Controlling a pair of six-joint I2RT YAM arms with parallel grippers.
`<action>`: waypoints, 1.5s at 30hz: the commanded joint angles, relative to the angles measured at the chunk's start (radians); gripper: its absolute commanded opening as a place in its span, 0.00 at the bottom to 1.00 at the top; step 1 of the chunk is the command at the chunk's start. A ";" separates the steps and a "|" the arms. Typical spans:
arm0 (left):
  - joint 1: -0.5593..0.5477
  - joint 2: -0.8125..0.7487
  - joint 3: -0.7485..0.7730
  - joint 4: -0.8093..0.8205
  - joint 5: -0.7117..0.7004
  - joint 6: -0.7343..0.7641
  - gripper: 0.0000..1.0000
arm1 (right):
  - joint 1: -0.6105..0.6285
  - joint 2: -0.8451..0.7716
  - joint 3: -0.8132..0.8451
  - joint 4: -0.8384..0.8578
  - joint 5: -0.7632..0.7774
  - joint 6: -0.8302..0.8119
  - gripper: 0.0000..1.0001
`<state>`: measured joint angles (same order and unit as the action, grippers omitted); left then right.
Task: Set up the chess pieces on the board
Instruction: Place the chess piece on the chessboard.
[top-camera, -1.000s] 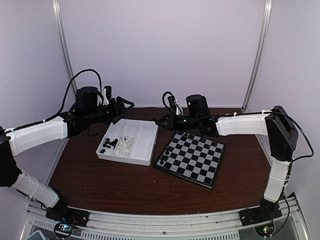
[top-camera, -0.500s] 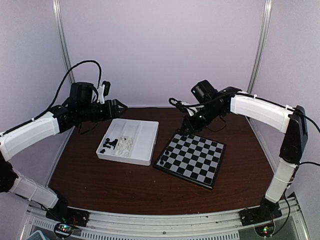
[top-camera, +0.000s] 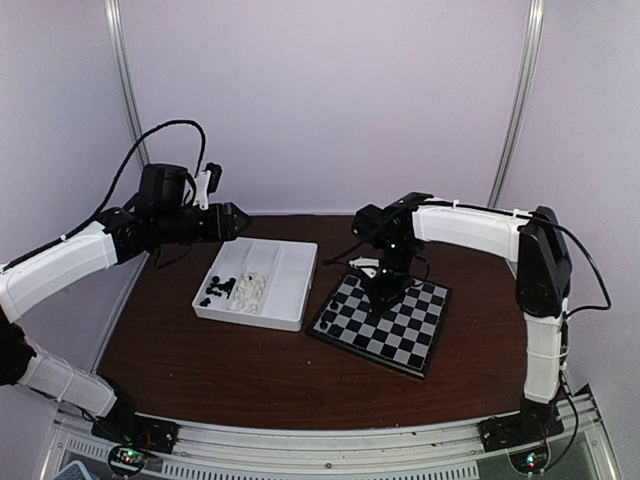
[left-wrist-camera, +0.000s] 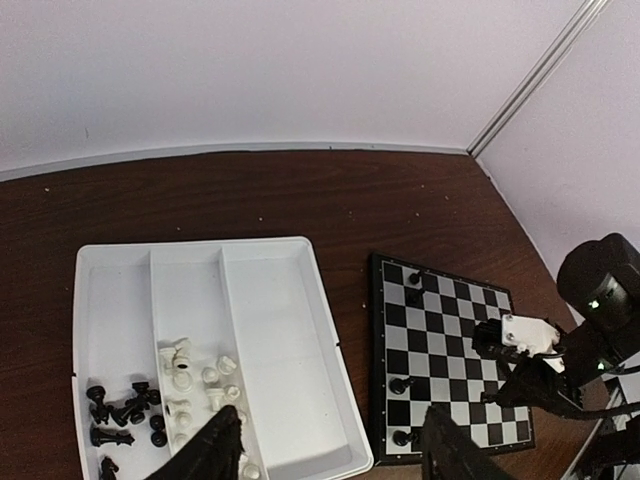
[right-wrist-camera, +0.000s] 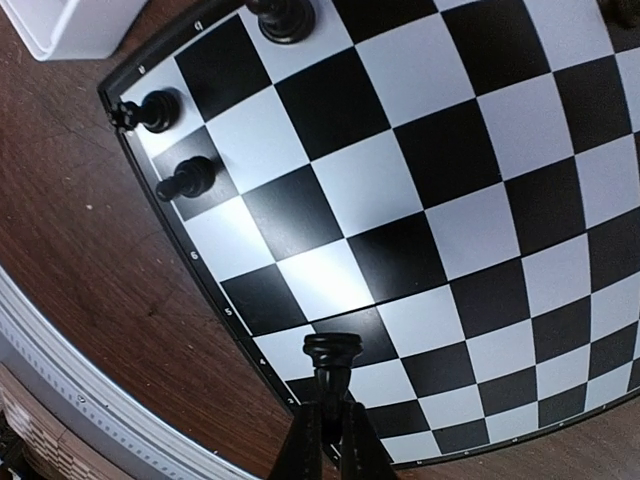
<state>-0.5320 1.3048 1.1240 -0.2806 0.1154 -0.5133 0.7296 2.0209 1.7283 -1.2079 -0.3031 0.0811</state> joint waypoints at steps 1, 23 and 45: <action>0.001 -0.028 0.031 -0.011 -0.026 0.033 0.61 | 0.020 0.044 0.050 -0.090 0.106 -0.004 0.00; 0.001 -0.021 0.028 -0.020 -0.037 0.041 0.61 | 0.038 0.134 0.089 -0.108 0.197 -0.001 0.14; 0.002 0.000 0.039 -0.008 -0.006 0.038 0.61 | 0.033 -0.236 -0.354 0.340 0.114 0.109 0.36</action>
<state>-0.5320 1.2995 1.1244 -0.3153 0.0902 -0.4881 0.7620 1.8217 1.4506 -0.9520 -0.1631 0.1398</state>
